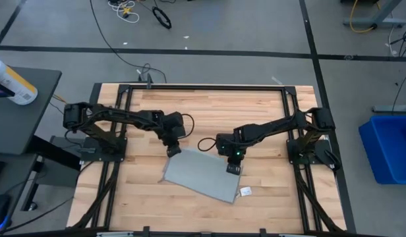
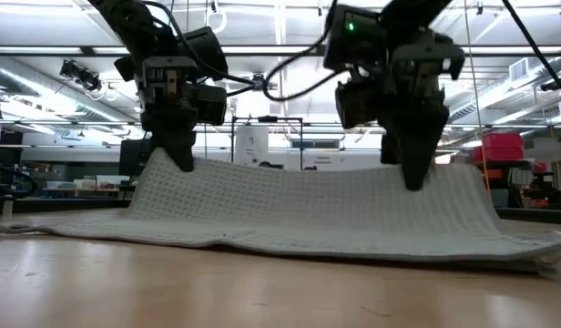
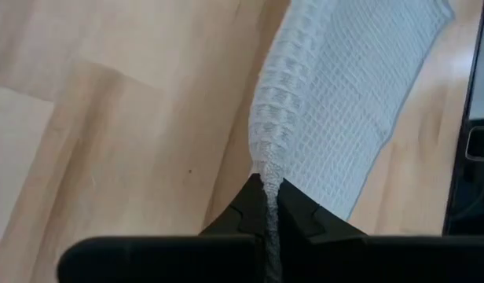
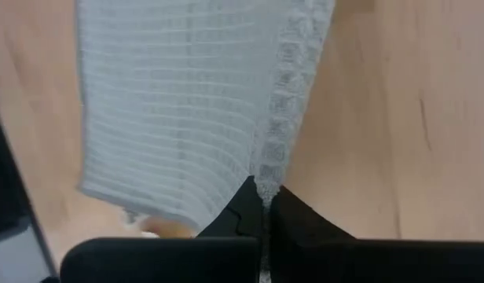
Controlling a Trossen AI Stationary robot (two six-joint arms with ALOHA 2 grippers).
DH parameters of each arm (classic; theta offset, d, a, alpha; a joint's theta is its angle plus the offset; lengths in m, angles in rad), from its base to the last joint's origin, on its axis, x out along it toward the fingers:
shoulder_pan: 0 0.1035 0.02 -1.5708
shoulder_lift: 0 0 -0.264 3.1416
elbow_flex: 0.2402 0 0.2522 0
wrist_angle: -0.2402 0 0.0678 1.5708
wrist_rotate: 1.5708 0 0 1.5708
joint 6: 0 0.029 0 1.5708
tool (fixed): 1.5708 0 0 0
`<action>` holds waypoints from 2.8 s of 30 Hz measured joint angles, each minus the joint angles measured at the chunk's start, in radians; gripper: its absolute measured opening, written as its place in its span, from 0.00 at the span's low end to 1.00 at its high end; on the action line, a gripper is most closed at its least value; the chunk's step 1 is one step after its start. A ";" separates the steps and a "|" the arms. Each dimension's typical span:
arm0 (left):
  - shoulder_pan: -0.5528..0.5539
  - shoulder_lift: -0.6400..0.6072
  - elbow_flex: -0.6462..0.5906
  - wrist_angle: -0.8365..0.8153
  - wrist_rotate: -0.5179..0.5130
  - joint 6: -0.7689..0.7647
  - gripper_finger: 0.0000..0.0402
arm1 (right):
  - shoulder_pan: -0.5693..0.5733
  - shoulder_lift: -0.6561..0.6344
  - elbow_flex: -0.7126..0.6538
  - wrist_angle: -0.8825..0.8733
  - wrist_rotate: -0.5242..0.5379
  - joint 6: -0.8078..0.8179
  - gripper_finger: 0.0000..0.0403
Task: Fold microfiber towels
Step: Fold the grey towel
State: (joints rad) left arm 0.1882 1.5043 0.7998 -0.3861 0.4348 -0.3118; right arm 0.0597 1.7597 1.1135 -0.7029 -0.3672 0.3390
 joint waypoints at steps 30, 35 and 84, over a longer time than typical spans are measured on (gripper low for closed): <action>-0.026 -0.179 -0.091 -0.116 0.002 0.034 0.02 | 0.155 -0.002 0.067 0.125 0.015 0.355 0.00; -0.065 -0.190 -0.123 -0.113 -0.006 0.030 0.02 | 0.161 -0.002 0.071 0.166 0.017 0.409 0.00; -0.198 -0.190 -0.302 0.195 -0.025 -0.232 0.02 | 0.249 0.118 0.071 0.332 0.015 0.528 0.00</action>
State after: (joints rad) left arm -0.0095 1.3143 0.4977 -0.1907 0.4094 -0.5434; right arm 0.3088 1.8778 1.1843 -0.3707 -0.3526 0.8674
